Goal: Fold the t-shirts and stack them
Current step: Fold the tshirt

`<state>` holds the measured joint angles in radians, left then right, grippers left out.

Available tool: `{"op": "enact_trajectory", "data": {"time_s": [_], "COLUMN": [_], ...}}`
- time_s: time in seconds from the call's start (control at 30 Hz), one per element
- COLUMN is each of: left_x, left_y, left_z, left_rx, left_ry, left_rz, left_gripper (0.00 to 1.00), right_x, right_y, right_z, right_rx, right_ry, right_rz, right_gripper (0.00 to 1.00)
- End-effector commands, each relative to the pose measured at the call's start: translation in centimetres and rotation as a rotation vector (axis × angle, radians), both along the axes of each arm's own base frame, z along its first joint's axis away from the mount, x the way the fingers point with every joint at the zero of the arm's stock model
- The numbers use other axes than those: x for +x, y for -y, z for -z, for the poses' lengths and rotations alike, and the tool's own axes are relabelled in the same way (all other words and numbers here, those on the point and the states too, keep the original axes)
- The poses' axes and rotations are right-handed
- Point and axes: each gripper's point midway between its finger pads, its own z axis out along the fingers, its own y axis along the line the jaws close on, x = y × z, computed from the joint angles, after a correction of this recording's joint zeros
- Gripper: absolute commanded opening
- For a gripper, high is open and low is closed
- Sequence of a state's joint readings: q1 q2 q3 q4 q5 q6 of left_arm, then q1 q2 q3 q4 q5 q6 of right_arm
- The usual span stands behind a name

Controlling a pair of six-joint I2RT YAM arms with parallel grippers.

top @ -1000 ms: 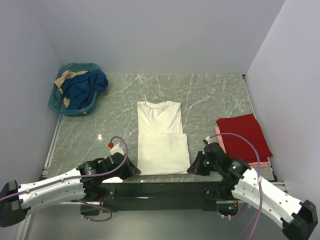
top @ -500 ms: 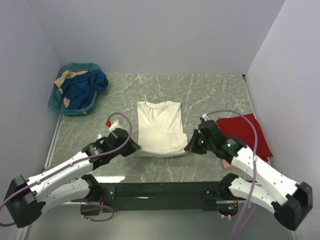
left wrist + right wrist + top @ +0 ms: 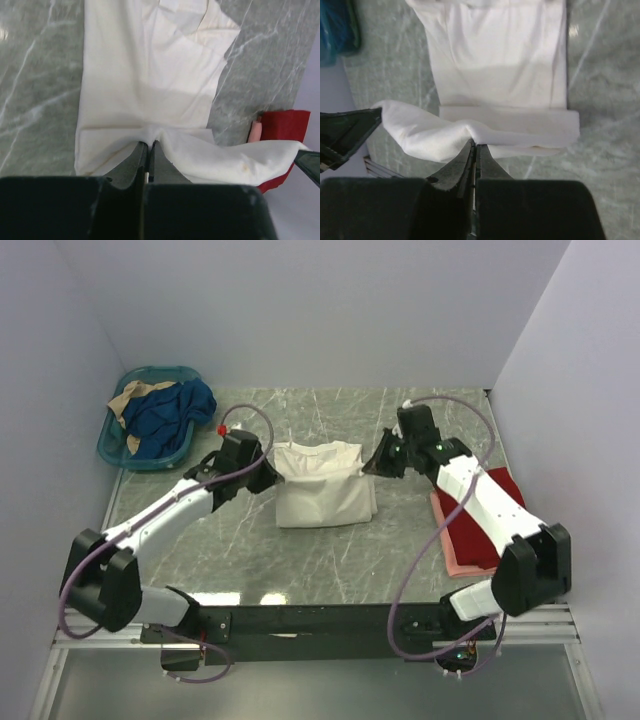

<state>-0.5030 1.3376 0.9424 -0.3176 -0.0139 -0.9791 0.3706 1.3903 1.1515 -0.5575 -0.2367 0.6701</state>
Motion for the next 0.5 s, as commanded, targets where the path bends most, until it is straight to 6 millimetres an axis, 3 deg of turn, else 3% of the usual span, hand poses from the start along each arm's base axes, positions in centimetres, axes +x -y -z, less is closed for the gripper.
{"op": "enact_trajectory", "data": {"time_s": [0.0,0.03,0.07,0.1,0.17,0.2,0.23,0.27,0.3,0.33,0.4,0.43,0.47], "left_x": [4.0,5.1,5.9,7.1,9.2,10.4,11.7,12.7,13.6,14.7,16.6,17.1,17.7], "left_y": [0.8,1.0,0.9,0.5,0.9,0.5,0.5,0.1,0.2,0.3,0.0,0.1,-0.3], "left_z": [-2.6,-3.6,-3.6,-2.3,-3.1,-1.5,-2.3,-2.0,-0.3,-0.9,0.2,0.6,1.0], "left_rx": [-0.035,-0.047,-0.045,-0.032,-0.047,-0.037,-0.045,-0.047,-0.042,-0.054,-0.055,-0.058,-0.053], "left_ry": [0.079,0.099,0.097,0.070,0.090,0.059,0.077,0.072,0.041,0.057,0.044,0.038,0.032], "left_rz": [0.033,0.033,0.029,0.013,0.016,0.006,-0.002,-0.014,-0.013,-0.014,-0.031,-0.030,-0.043], "left_gripper": [0.01,0.00,0.00,0.00,0.00,0.00,0.00,0.00,0.00,0.00,0.00,0.00,0.00], "right_x": [4.7,6.0,7.4,8.4,11.0,11.9,13.0,14.4,15.2,16.7,18.3,19.1,20.4], "right_y": [-0.6,-0.3,-0.3,-0.2,-0.1,-0.1,-0.1,-0.1,-0.1,-0.3,-0.7,-0.9,-1.3], "right_z": [-2.9,-1.7,-2.8,-2.9,-2.7,-2.5,-1.0,-1.8,-1.4,-0.7,-0.1,1.7,0.9], "right_rx": [0.059,0.054,0.065,0.069,0.093,0.097,0.093,0.110,0.115,0.118,0.130,0.133,0.148], "right_ry": [0.082,0.051,0.073,0.074,0.068,0.065,0.036,0.062,0.056,0.050,0.062,0.031,0.066], "right_rz": [-0.013,-0.003,0.005,0.013,0.021,0.023,0.027,0.025,0.025,0.023,0.013,0.010,-0.001], "right_gripper": [0.00,0.00,0.00,0.00,0.00,0.00,0.00,0.00,0.00,0.00,0.00,0.00,0.00]}}
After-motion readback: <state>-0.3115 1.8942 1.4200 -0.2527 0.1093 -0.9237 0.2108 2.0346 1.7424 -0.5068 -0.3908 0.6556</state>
